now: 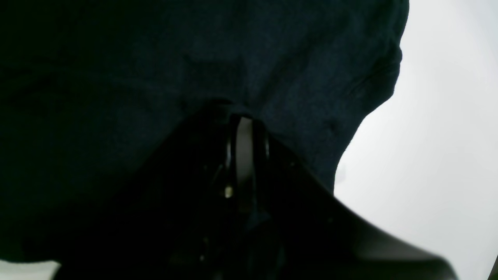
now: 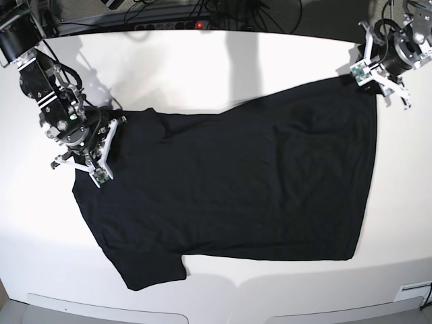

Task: Fold the T-shirt properly
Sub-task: 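Regrasp the shirt edges with both grippers near the sleeves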

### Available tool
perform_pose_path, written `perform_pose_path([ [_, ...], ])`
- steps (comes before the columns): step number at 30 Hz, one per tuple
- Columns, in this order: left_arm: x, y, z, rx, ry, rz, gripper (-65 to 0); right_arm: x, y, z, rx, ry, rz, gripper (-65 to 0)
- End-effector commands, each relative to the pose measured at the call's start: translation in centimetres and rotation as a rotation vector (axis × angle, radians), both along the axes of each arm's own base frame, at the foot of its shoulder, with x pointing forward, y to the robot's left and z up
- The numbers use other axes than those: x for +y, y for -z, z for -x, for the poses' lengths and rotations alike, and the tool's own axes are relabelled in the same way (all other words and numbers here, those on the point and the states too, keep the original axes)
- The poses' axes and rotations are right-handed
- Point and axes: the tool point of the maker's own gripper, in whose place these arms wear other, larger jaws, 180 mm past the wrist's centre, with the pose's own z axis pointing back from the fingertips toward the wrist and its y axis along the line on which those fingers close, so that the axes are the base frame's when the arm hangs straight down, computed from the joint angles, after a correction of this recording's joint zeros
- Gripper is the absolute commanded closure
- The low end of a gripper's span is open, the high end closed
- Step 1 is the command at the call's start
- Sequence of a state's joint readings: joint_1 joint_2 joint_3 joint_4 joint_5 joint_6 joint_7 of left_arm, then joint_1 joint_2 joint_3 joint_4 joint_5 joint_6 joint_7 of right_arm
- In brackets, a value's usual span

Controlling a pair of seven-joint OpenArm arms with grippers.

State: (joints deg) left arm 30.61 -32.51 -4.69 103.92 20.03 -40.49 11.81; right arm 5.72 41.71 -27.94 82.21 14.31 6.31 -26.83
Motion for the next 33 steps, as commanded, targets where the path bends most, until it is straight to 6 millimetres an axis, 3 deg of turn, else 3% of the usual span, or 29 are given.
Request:
perform_pose_path([
  [1, 0.5, -0.4, -0.5, -0.022, 0.003, -0.003, -22.6, -0.5, -1.6, -1.3, -0.052, -0.003, 0.007, 0.0],
  [6, 2.1, 1.5, 0.4, 0.025, -0.009, -0.040, -22.6, -0.5, -1.7, -1.3, -0.053, -0.003, 0.007, 0.0],
  [10, 2.1, 2.2, 0.8, 0.028, 0.006, -0.021, -22.6, -0.4, -1.7, -1.4, -0.055, -0.005, 0.006, 0.0],
  [19, 3.7, 3.6, -0.8, 0.036, -0.059, -0.026, -22.6, -0.4, -1.7, -1.3, -0.055, -0.004, 0.006, 0.0],
  [24, 4.2, 4.6, -0.4, 0.059, -0.069, -0.052, -22.1, -0.5, -1.7, -1.3, -0.053, -0.003, 0.007, 0.0],
  [26, 4.2, 4.6, -0.4, 0.059, -0.069, -0.052, -16.3, -0.5, -1.7, -1.3, -0.053, -0.003, 0.007, 0.0],
  [29, 4.2, 4.6, -0.4, 0.059, -0.071, -0.049, 0.0, -0.5, -1.7, -1.3, -0.053, -0.003, 0.007, 0.0],
  [33, 3.1, 3.8, -0.6, 0.053, -0.110, 0.050, 0.0, -0.5, -1.6, -1.3, -0.048, -0.001, 0.010, 0.0],
])
